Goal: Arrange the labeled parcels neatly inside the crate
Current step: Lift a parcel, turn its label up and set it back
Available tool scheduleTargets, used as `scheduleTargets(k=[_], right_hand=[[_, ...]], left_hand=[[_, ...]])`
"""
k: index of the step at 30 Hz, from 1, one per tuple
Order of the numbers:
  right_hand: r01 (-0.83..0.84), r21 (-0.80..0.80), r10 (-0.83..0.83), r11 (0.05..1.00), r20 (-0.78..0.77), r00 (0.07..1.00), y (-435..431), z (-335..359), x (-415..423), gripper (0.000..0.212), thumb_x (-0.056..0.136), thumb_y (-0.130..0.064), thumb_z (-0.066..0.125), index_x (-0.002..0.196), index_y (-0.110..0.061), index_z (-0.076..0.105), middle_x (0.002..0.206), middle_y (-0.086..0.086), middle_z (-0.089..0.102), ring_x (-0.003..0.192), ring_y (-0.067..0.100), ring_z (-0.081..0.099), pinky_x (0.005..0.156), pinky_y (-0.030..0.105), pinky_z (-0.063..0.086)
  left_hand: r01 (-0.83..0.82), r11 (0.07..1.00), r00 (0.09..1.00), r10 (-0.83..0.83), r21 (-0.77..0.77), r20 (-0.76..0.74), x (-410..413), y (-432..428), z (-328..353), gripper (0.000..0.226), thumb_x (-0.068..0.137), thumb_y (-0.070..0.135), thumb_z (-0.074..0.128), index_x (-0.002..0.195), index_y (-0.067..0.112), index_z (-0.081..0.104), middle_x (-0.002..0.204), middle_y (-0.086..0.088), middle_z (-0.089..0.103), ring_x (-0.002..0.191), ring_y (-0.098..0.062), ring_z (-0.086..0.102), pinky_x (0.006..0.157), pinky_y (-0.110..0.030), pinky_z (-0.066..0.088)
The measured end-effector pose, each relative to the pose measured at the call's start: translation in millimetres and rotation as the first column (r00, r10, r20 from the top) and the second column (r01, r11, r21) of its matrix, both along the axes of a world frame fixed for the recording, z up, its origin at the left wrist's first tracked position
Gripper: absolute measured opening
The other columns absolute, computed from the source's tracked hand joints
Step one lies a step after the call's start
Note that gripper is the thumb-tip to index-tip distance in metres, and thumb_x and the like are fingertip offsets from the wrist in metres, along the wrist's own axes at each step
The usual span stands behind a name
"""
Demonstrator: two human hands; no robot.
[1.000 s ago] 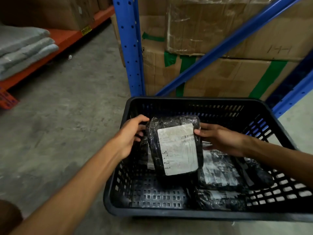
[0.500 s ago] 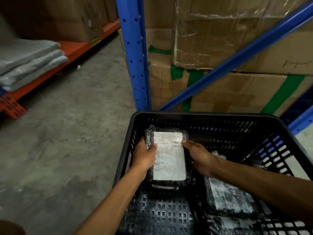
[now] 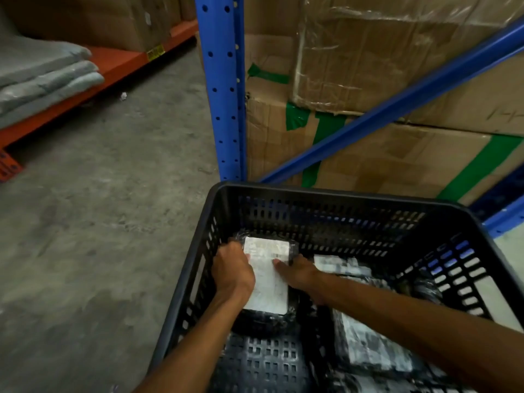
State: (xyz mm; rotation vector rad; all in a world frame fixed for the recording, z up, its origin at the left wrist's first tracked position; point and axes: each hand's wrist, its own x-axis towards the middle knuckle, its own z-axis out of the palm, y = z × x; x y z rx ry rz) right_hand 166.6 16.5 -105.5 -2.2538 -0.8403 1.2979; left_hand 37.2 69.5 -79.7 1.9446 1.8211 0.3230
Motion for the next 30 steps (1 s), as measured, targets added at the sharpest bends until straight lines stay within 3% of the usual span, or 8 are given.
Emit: scheduleTargets(k=[3,8,12,16,21,24,27,30], right_hand=[[-0.333,-0.036,0.328,0.942,0.295,0.897,-5.6,36.7,21.2,0.047,0.094,-0.039,0.059,0.131,-0.012,0.06,0.132,0.012,0.064,0.122,0.029,0.06,0.098,0.031,0.048],[-0.658,-0.143,0.481,0.739,0.796,0.367,-52.0,81.6,77.4,0.063,0.093,-0.033,0.05,0.152,-0.022,0.03,0.133,0.013,0.061,0.114,0.035,0.062,0.087,0.039,0.052],[-0.695,-0.186,0.532,0.695,0.783,0.322,-120.2,84.0,112.5,0.068,0.089,-0.025,0.055,0.152,-0.019,0.031,0.153,0.007,0.043,0.13,0.028,0.053,0.097,0.037,0.05],[-0.721,-0.278,0.661,0.634,0.679,0.319,-173.4,71.5,133.1,0.074,0.086,-0.028,0.06,0.152,-0.019,0.03,0.157,0.006,0.038,0.139,0.024,0.043,0.107,0.035,0.044],[-0.68,-0.639,0.819,0.359,0.565,-0.098,-190.0,42.3,117.9,0.094,0.085,-0.038,0.057,0.154,0.004,0.008,0.162,0.028,0.004,0.152,0.037,0.003,0.119,0.063,-0.006],[-0.628,-0.691,0.81,0.357,0.564,-0.16,-190.3,39.0,111.5,0.101,0.089,-0.043,0.054,0.151,0.012,-0.004,0.158,0.035,-0.009,0.149,0.047,-0.007,0.116,0.066,-0.009],[-0.647,-0.647,0.787,0.403,0.606,-0.116,-182.9,38.4,115.1,0.078,0.1,-0.029,0.037,0.15,0.012,-0.007,0.159,0.035,-0.006,0.148,0.047,-0.007,0.118,0.062,-0.012],[-0.689,-0.608,0.838,0.395,0.545,-0.001,-169.1,50.3,123.3,0.106,0.086,-0.049,0.061,0.154,0.003,-0.002,0.163,0.023,-0.006,0.152,0.037,-0.003,0.123,0.053,0.002]], left_hand=[[0.071,0.997,0.992,-0.069,0.015,-0.108,3.1,0.3,15.3,0.032,0.087,0.011,0.068,0.118,0.009,0.065,0.114,-0.014,0.069,0.102,-0.031,0.07,0.08,-0.038,0.059],[0.454,0.864,0.886,-0.414,0.216,-0.206,33.3,-22.2,40.4,0.061,0.081,0.012,0.066,0.139,0.018,0.048,0.136,-0.009,0.054,0.123,-0.028,0.053,0.099,-0.038,0.048],[0.864,0.495,0.502,-0.829,0.093,-0.249,55.1,-67.0,29.7,0.081,0.087,0.002,0.058,0.158,0.017,0.022,0.166,-0.007,0.017,0.154,-0.025,0.014,0.125,-0.034,0.016],[0.965,0.247,0.201,-0.915,-0.092,-0.349,59.9,-92.8,6.3,0.092,0.088,-0.007,0.053,0.16,0.012,-0.001,0.168,-0.007,-0.007,0.155,-0.022,-0.007,0.125,-0.031,-0.002],[0.943,0.221,0.098,-0.898,-0.249,-0.428,54.6,-95.9,-12.1,0.114,0.086,0.006,0.068,0.154,0.009,-0.024,0.16,-0.009,-0.033,0.149,-0.026,-0.028,0.125,-0.038,-0.007],[0.941,0.227,0.099,-0.895,-0.253,-0.434,58.6,-89.9,-11.5,0.122,0.085,0.027,0.074,0.153,0.006,-0.024,0.157,-0.009,-0.035,0.148,-0.024,-0.029,0.126,-0.039,-0.005],[0.946,0.251,0.157,-0.908,-0.205,-0.388,66.8,-79.1,-10.7,0.106,0.092,0.014,0.064,0.155,0.008,-0.021,0.163,-0.01,-0.028,0.151,-0.024,-0.024,0.126,-0.035,-0.004],[0.95,0.22,0.163,-0.955,-0.221,-0.249,68.9,-62.3,-14.0,0.099,0.094,0.015,0.062,0.158,0.015,-0.014,0.165,-0.003,-0.022,0.152,-0.017,-0.02,0.124,-0.03,-0.006]])
